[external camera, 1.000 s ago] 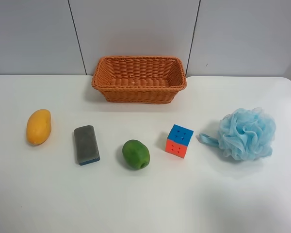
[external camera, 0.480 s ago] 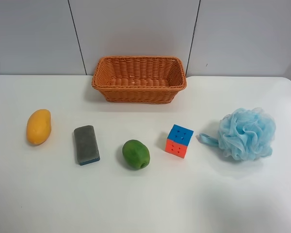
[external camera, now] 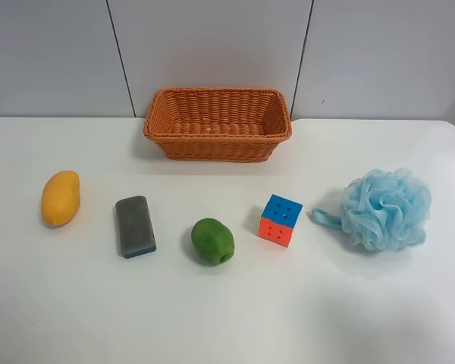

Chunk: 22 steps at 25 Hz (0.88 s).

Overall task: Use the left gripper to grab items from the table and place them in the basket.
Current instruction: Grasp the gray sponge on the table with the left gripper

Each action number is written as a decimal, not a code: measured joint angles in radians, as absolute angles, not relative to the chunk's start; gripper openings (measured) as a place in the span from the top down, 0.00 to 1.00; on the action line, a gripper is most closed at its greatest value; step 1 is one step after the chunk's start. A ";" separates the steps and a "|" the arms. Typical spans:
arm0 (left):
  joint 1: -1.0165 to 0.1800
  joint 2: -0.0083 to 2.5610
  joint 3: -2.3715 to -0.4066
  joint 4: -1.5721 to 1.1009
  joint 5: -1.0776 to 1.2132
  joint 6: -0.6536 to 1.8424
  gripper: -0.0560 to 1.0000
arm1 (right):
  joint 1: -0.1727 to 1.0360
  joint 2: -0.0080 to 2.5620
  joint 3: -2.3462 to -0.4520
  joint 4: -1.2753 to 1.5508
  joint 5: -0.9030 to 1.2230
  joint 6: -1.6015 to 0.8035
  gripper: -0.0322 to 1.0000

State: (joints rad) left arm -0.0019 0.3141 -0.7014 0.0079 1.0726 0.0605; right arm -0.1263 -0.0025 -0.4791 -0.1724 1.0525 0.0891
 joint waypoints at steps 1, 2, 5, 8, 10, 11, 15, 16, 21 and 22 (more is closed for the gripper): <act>-0.002 0.371 -0.744 0.008 1.080 0.060 0.01 | -0.126 -0.002 -0.479 -0.172 1.053 0.089 0.01; -0.002 0.441 -0.789 0.008 1.085 0.058 0.01 | -0.126 -0.002 -0.479 -0.172 1.053 0.089 0.01; -0.002 0.631 -0.917 0.000 1.105 0.038 0.01 | -0.126 -0.002 -0.479 -0.172 1.053 0.089 0.01; -0.002 0.805 -1.025 -0.010 1.106 0.011 0.01 | -0.126 -0.002 -0.479 -0.172 1.053 0.089 0.01; -0.002 0.914 -1.085 -0.019 1.106 -0.015 0.01 | -0.126 -0.002 -0.479 -0.172 1.053 0.089 0.01; -0.002 0.966 -1.105 -0.027 1.106 -0.024 0.01 | -0.126 -0.002 -0.479 -0.172 1.053 0.089 0.01; -0.024 1.131 -1.151 -0.056 1.101 -0.067 0.01 | -0.126 -0.002 -0.479 -0.172 1.053 0.089 0.01; -0.043 1.166 -1.152 -0.053 1.094 -0.089 0.01 | -0.126 -0.002 -0.479 -0.172 1.053 0.089 0.01; -0.212 1.311 -1.153 0.019 1.039 -0.289 0.01 | -0.126 -0.002 -0.479 -0.172 1.053 0.089 0.01; -0.246 1.334 -1.153 0.032 1.028 -0.330 0.01 | -0.126 -0.002 -0.479 -0.172 1.053 0.089 0.01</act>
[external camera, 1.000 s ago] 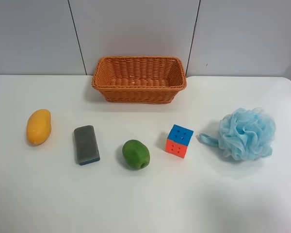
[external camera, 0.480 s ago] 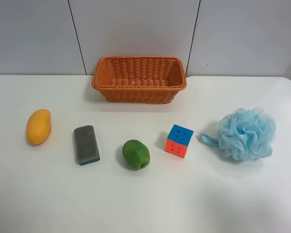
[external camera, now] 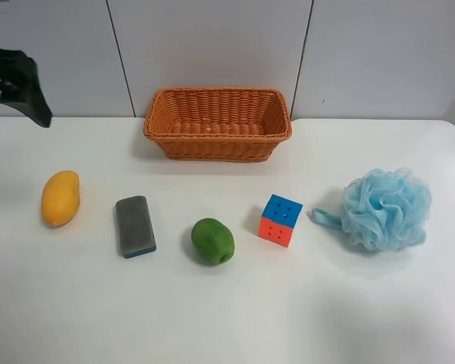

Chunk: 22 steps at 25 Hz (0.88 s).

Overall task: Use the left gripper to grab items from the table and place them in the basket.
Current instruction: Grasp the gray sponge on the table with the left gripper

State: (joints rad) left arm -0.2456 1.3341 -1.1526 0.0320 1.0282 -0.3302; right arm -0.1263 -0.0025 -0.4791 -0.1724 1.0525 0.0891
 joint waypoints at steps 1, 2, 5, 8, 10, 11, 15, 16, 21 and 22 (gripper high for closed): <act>-0.276 1.362 -1.153 0.042 1.020 -0.378 0.01 | -0.126 -0.002 -0.479 -0.172 1.053 0.089 0.01; -0.298 1.392 -1.154 0.046 1.013 -0.419 0.01 | -0.126 -0.002 -0.479 -0.172 1.053 0.089 0.01; -0.354 1.480 -1.159 0.043 1.001 -0.497 0.01 | -0.126 -0.002 -0.479 -0.172 1.053 0.089 0.01; -0.382 1.561 -1.159 0.014 0.975 -0.531 0.01 | -0.126 -0.002 -0.479 -0.172 1.053 0.089 0.01; -0.384 1.610 -1.159 -0.029 0.953 -0.538 0.01 | -0.126 -0.002 -0.479 -0.172 1.053 0.089 0.01; -0.384 1.628 -1.159 -0.047 0.943 -0.539 0.01 | -0.126 -0.002 -0.479 -0.172 1.053 0.089 0.01; -0.384 1.701 -1.159 -0.113 0.905 -0.545 0.01 | -0.126 -0.002 -0.479 -0.172 1.053 0.089 0.01; -0.384 1.718 -1.159 -0.125 0.896 -0.545 0.01 | -0.126 -0.002 -0.479 -0.172 1.053 0.089 0.01; -0.384 1.787 -1.159 -0.155 0.844 -0.545 0.01 | -0.126 -0.002 -0.479 -0.172 1.053 0.089 0.01; -0.384 1.800 -1.159 -0.159 0.837 -0.545 0.01 | -0.126 -0.002 -0.479 -0.172 1.053 0.089 0.01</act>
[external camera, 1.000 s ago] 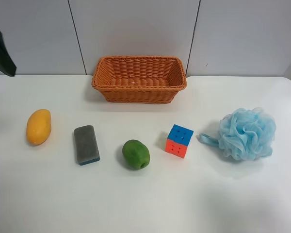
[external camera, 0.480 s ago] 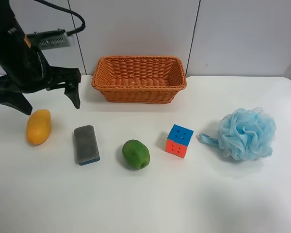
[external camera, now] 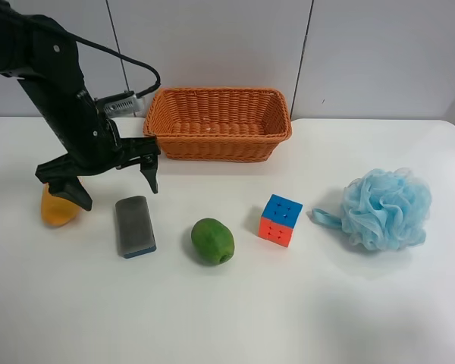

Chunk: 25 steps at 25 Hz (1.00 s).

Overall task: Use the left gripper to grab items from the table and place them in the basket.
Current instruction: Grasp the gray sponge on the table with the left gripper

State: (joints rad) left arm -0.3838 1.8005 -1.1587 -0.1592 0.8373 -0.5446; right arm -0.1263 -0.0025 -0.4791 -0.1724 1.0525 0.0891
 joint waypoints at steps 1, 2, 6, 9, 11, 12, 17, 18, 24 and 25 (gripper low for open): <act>-0.384 1.816 -1.159 -0.162 0.830 -0.545 0.01 | -0.126 -0.002 -0.479 -0.172 1.053 0.089 0.01; -0.384 1.831 -1.159 -0.167 0.825 -0.542 0.01 | -0.126 -0.002 -0.479 -0.172 1.053 0.089 0.01; -0.384 1.885 -1.159 -0.203 0.809 -0.512 0.01 | -0.126 -0.002 -0.479 -0.172 1.053 0.089 0.01; -0.384 1.919 -1.159 -0.230 0.777 -0.495 0.01 | -0.126 -0.002 -0.479 -0.172 1.053 0.089 0.01; -0.384 1.939 -1.159 -0.244 0.754 -0.482 0.01 | -0.126 -0.002 -0.479 -0.172 1.053 0.089 0.01; -0.384 1.949 -1.159 -0.247 0.744 -0.479 0.01 | -0.126 -0.002 -0.479 -0.172 1.053 0.089 0.01; -0.384 1.994 -1.159 -0.257 0.728 -0.477 0.01 | -0.126 -0.002 -0.479 -0.172 1.053 0.089 0.01; -0.384 1.999 -1.159 -0.259 0.727 -0.475 0.01 | -0.126 -0.002 -0.479 -0.172 1.053 0.089 0.01; -0.384 2.013 -1.159 -0.254 0.721 -0.473 0.01 | -0.126 -0.002 -0.479 -0.172 1.053 0.089 0.01; -0.384 2.013 -1.159 -0.252 0.721 -0.473 0.01 | -0.126 -0.002 -0.479 -0.172 1.053 0.089 0.01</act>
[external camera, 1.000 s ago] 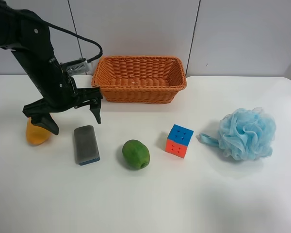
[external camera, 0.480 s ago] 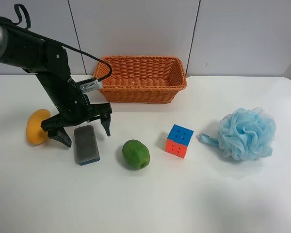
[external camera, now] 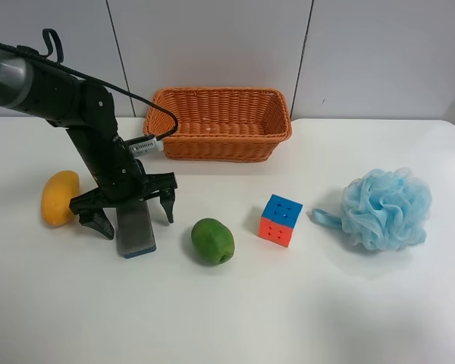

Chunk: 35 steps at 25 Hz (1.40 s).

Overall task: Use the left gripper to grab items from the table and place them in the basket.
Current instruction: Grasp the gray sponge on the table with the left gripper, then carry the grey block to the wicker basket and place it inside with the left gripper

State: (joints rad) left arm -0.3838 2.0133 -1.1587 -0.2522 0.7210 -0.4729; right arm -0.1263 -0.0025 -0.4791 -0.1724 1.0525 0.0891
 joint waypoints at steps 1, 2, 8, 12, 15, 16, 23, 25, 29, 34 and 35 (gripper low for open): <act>-0.384 2.013 -1.159 -0.250 0.721 -0.473 0.03 | -0.126 -0.002 -0.479 -0.172 1.053 0.089 0.01; -0.384 2.013 -1.159 -0.246 0.721 -0.473 0.07 | -0.126 -0.002 -0.479 -0.172 1.053 0.089 0.01; -0.384 2.013 -1.159 -0.237 0.721 -0.473 0.38 | -0.126 -0.002 -0.479 -0.172 1.053 0.089 0.01; -0.384 2.013 -1.159 -0.231 0.721 -0.473 0.44 | -0.126 -0.002 -0.479 -0.172 1.053 0.089 0.01; -0.384 2.013 -1.159 -0.231 0.721 -0.473 0.44 | -0.126 -0.002 -0.479 -0.172 1.053 0.089 0.01; -0.384 2.013 -1.160 -0.231 0.724 -0.473 0.44 | -0.126 -0.002 -0.479 -0.172 1.053 0.089 0.01; -0.384 1.964 -1.209 -0.198 0.814 -0.473 0.44 | -0.126 -0.002 -0.479 -0.172 1.053 0.089 0.01; -0.384 1.926 -1.234 -0.181 0.849 -0.473 0.44 | -0.126 -0.002 -0.479 -0.172 1.053 0.089 0.01; -0.384 1.862 -1.312 -0.150 0.933 -0.470 0.44 | -0.126 -0.002 -0.479 -0.172 1.053 0.089 0.01; -0.384 1.847 -1.473 -0.137 1.036 -0.454 0.44 | -0.126 -0.002 -0.479 -0.172 1.053 0.089 0.01; -0.384 1.847 -1.501 -0.133 1.046 -0.450 0.44 | -0.126 -0.002 -0.479 -0.172 1.053 0.089 0.01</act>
State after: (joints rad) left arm -0.3838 1.8474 -1.5008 -0.1328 1.0457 -0.4498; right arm -0.1263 -0.0025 -0.4791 -0.1724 1.0525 0.0891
